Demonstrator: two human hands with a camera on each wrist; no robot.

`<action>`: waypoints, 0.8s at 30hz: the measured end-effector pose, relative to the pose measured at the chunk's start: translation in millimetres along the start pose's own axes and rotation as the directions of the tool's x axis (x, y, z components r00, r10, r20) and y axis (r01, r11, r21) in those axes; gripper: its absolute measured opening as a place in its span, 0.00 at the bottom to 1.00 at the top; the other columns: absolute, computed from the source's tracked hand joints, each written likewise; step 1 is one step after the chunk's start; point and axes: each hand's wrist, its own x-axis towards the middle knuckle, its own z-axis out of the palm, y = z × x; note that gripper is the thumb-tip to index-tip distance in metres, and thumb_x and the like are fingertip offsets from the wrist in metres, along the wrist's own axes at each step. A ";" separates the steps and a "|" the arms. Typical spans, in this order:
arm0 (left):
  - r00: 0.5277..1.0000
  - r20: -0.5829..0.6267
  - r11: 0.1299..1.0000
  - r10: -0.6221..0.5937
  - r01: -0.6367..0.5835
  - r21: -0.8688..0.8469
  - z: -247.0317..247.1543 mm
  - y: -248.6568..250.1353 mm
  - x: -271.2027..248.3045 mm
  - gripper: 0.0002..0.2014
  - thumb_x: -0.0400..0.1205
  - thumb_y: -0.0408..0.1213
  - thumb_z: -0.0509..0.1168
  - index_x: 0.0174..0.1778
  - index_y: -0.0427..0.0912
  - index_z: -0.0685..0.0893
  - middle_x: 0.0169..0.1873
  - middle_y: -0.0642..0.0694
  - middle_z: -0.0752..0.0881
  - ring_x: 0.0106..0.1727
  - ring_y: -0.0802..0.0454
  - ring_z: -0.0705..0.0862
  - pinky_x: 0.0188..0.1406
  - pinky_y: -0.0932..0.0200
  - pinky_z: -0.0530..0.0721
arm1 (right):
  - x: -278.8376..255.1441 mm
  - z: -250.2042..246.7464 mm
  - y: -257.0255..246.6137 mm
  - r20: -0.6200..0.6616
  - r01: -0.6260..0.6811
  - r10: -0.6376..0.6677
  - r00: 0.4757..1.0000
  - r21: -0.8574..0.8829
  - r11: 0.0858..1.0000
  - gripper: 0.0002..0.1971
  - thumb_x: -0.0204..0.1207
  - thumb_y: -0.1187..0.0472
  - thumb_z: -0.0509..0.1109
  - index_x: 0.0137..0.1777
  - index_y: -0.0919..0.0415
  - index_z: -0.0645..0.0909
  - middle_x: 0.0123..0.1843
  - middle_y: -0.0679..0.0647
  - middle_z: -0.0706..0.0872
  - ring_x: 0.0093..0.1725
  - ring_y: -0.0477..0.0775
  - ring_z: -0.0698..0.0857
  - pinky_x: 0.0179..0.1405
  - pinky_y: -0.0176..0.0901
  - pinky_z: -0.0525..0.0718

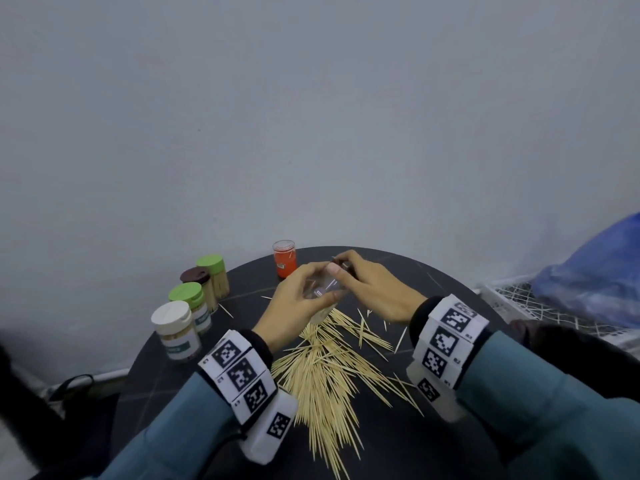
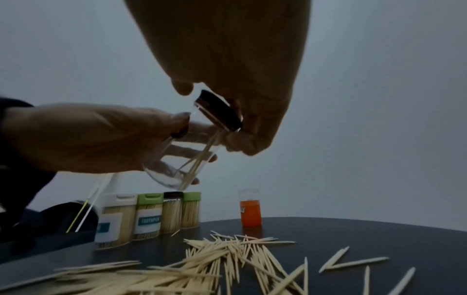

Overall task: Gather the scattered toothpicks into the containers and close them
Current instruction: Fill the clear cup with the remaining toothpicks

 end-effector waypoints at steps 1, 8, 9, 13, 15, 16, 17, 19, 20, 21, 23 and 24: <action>1.000 0.003 1.000 0.004 -0.004 0.004 0.6 1.0 -0.9 0.24 0.78 0.40 0.70 0.71 0.43 0.76 0.62 0.53 0.82 0.64 0.61 0.79 0.56 0.77 0.76 | -0.3 2.4 0.7 -0.023 0.011 -0.012 1.000 -0.024 1.000 0.25 0.82 0.41 0.49 0.68 0.59 0.69 0.52 0.48 0.81 0.49 0.46 0.81 0.47 0.36 0.78; 0.998 0.050 0.998 -0.031 0.034 -0.055 0.8 1.9 -1.7 0.26 0.79 0.39 0.69 0.74 0.39 0.73 0.68 0.49 0.80 0.70 0.57 0.77 0.67 0.64 0.74 | 0.8 3.0 6.9 -0.062 0.041 -0.054 0.997 -0.193 0.980 0.24 0.82 0.40 0.42 0.57 0.55 0.72 0.35 0.45 0.79 0.36 0.46 0.77 0.43 0.46 0.74; 0.998 0.057 0.998 -0.033 0.036 -0.059 1.0 2.4 -1.7 0.26 0.80 0.39 0.68 0.74 0.39 0.73 0.67 0.49 0.80 0.69 0.57 0.77 0.65 0.67 0.74 | 1.4 1.4 7.7 -0.049 0.049 -0.060 0.997 -0.196 0.979 0.24 0.81 0.40 0.41 0.56 0.55 0.72 0.36 0.47 0.80 0.36 0.48 0.78 0.44 0.47 0.76; 0.996 0.077 0.997 -0.041 0.046 -0.069 2.0 2.4 -1.2 0.25 0.80 0.39 0.68 0.74 0.41 0.73 0.64 0.54 0.80 0.64 0.66 0.77 0.55 0.79 0.75 | 4.9 -3.3 13.0 0.020 0.063 -0.060 0.998 -0.204 0.977 0.21 0.81 0.40 0.40 0.49 0.52 0.69 0.34 0.49 0.78 0.35 0.50 0.77 0.46 0.51 0.77; 0.995 0.088 0.996 -0.052 0.058 -0.061 1.1 1.2 -1.4 0.25 0.80 0.40 0.67 0.74 0.41 0.73 0.64 0.54 0.80 0.63 0.66 0.77 0.54 0.78 0.75 | 5.4 -3.4 12.5 0.057 0.068 -0.056 0.997 -0.223 0.973 0.19 0.83 0.42 0.40 0.47 0.51 0.67 0.34 0.49 0.77 0.35 0.50 0.76 0.46 0.51 0.76; 0.994 0.093 0.996 -0.057 0.063 -0.061 0.3 0.8 -1.8 0.25 0.80 0.40 0.67 0.73 0.41 0.73 0.64 0.54 0.80 0.64 0.65 0.78 0.55 0.77 0.76 | 5.9 -4.8 12.1 0.069 0.064 -0.050 0.996 -0.220 0.973 0.19 0.84 0.43 0.40 0.47 0.52 0.68 0.35 0.49 0.78 0.36 0.50 0.76 0.46 0.49 0.76; 0.993 0.099 0.995 -0.062 0.069 -0.072 -0.5 0.6 -2.4 0.25 0.79 0.40 0.68 0.73 0.41 0.74 0.63 0.54 0.81 0.64 0.64 0.79 0.57 0.75 0.77 | 6.8 -7.3 12.4 0.073 0.051 -0.038 0.997 -0.190 0.980 0.20 0.84 0.44 0.40 0.45 0.52 0.69 0.36 0.49 0.79 0.37 0.49 0.77 0.45 0.46 0.76; 0.992 0.106 0.990 -0.068 0.080 -0.112 -2.4 0.4 -3.1 0.24 0.79 0.38 0.68 0.71 0.41 0.75 0.62 0.52 0.83 0.64 0.61 0.80 0.60 0.70 0.78 | 8.2 -13.8 14.1 0.058 0.006 -0.002 0.998 -0.071 0.997 0.23 0.85 0.46 0.40 0.37 0.52 0.71 0.34 0.47 0.78 0.34 0.45 0.75 0.40 0.38 0.72; 0.992 0.106 0.989 -0.064 0.078 -0.128 -3.0 0.7 -3.3 0.23 0.79 0.36 0.69 0.70 0.41 0.76 0.62 0.51 0.84 0.64 0.61 0.81 0.60 0.70 0.78 | 8.3 -16.5 15.3 0.047 -0.002 0.004 0.999 -0.037 0.999 0.24 0.85 0.46 0.40 0.33 0.51 0.70 0.32 0.45 0.76 0.31 0.42 0.73 0.37 0.36 0.69; 0.993 0.105 0.988 -0.056 0.070 -0.140 -3.1 1.5 -3.0 0.22 0.79 0.36 0.69 0.70 0.41 0.76 0.61 0.51 0.84 0.63 0.62 0.81 0.60 0.71 0.78 | 8.0 -17.8 16.3 0.042 -0.001 0.002 0.999 -0.031 1.000 0.23 0.85 0.46 0.41 0.32 0.49 0.69 0.30 0.43 0.75 0.30 0.40 0.72 0.36 0.34 0.67; 0.994 0.105 0.986 -0.045 0.061 -0.154 -1.8 2.0 -1.9 0.21 0.79 0.35 0.69 0.69 0.40 0.77 0.60 0.51 0.84 0.62 0.63 0.82 0.58 0.73 0.78 | 6.4 -16.6 19.6 0.058 0.014 -0.013 0.998 -0.025 1.000 0.20 0.85 0.46 0.43 0.35 0.45 0.70 0.31 0.42 0.75 0.30 0.39 0.73 0.37 0.34 0.68; 0.994 0.103 0.985 -0.044 0.061 -0.161 -0.9 1.4 -1.6 0.22 0.79 0.34 0.69 0.69 0.40 0.77 0.60 0.51 0.84 0.61 0.65 0.82 0.57 0.74 0.78 | 6.0 -14.9 22.7 0.066 0.020 -0.019 0.998 -0.021 1.000 0.19 0.85 0.46 0.43 0.38 0.46 0.70 0.32 0.44 0.76 0.31 0.40 0.73 0.38 0.36 0.69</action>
